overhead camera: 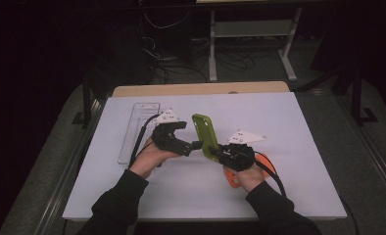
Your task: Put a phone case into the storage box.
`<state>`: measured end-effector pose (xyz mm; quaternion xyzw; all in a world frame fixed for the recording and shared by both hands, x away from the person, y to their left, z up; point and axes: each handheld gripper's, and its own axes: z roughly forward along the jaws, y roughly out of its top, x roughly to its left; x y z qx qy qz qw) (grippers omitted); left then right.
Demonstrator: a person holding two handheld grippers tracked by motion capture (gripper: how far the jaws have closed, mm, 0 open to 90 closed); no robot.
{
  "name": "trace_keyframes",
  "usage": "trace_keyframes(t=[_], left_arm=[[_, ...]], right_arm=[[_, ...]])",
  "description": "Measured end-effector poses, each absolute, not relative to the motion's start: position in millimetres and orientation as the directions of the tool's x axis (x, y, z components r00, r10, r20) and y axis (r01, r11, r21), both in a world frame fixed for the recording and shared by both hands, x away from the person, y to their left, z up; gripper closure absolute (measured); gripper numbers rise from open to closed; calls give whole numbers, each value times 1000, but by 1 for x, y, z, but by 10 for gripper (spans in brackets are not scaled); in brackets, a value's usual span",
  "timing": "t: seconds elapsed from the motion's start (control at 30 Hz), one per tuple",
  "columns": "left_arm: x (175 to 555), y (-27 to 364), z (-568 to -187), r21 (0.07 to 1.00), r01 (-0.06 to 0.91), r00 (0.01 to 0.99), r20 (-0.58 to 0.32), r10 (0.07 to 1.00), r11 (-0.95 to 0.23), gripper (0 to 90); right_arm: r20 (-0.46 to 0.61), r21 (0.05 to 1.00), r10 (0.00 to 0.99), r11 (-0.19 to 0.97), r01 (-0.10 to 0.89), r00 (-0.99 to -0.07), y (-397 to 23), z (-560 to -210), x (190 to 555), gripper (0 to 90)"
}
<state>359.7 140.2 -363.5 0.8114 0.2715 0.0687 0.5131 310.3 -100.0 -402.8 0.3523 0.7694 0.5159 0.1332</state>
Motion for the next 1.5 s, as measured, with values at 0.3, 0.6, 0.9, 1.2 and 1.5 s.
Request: trace_keyframes(t=[0.3,0.6,0.9,1.2,1.5], left_arm=[[360,143,-362,882,363,844,-174,507,-301,0],[360,142,-362,888,379,837,-209,506,-260,0],[359,141,-363,890,388,831,-225,509,-240,0],[358,139,-366,898,392,820,-242,519,-199,0],[357,138,-366,907,373,824,-227,519,-196,21]], right_arm=[[170,890,661,215,402,-731,-92,-403,308,757],[171,893,641,221,393,-748,-85,-405,303,757],[172,891,627,229,391,-760,-74,-408,300,756],[151,893,632,242,379,-760,-70,-412,299,756],[130,885,636,271,378,-761,-68,-414,298,754]])
